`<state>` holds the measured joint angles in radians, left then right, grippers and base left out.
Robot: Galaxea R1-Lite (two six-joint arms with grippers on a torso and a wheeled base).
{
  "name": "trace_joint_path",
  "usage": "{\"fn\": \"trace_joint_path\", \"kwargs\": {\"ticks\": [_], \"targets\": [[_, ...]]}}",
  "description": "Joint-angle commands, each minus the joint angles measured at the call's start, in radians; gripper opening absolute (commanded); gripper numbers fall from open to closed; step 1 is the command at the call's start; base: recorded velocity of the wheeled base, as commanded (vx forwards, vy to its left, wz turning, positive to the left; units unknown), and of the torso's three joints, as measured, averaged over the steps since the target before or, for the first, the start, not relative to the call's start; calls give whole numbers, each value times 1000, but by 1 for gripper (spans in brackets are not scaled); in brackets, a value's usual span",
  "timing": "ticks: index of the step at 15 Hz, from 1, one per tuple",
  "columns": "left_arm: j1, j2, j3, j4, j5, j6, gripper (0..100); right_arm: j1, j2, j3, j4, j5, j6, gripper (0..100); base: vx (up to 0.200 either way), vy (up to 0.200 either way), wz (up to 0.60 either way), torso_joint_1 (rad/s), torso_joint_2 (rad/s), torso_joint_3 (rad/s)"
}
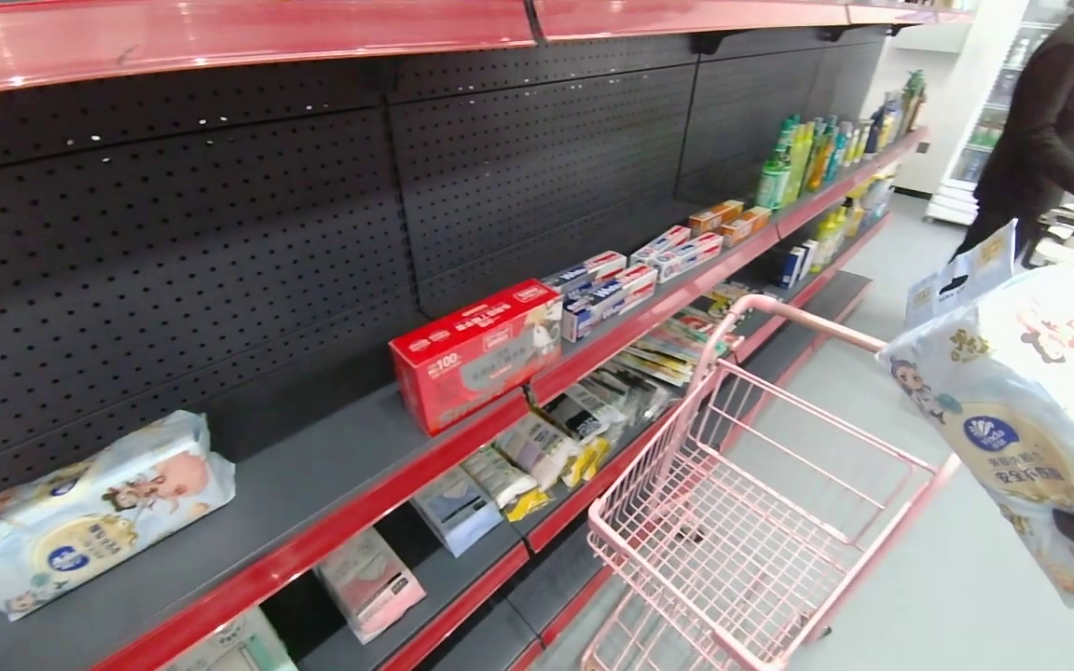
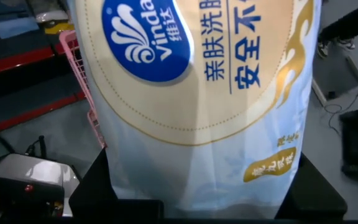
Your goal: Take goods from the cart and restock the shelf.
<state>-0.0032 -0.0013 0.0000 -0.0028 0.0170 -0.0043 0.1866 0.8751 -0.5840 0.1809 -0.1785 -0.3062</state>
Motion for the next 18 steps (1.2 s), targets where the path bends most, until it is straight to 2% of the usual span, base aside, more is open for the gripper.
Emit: {"fn": "trace_joint_path", "kwargs": {"ticks": [1,17,18], "targets": [[0,1,0,0,1,0,100,1,7,0,0,2,-1,0,0,0,600,2,2,2],[0,1,0,0,1,1,100,8,-15,1,0,4,-14,0,0,0,600,2,2,3],[0,1,0,0,1,1,100,8,-15,1,0,2,-14,0,0,0,0,0,0,0]]}}
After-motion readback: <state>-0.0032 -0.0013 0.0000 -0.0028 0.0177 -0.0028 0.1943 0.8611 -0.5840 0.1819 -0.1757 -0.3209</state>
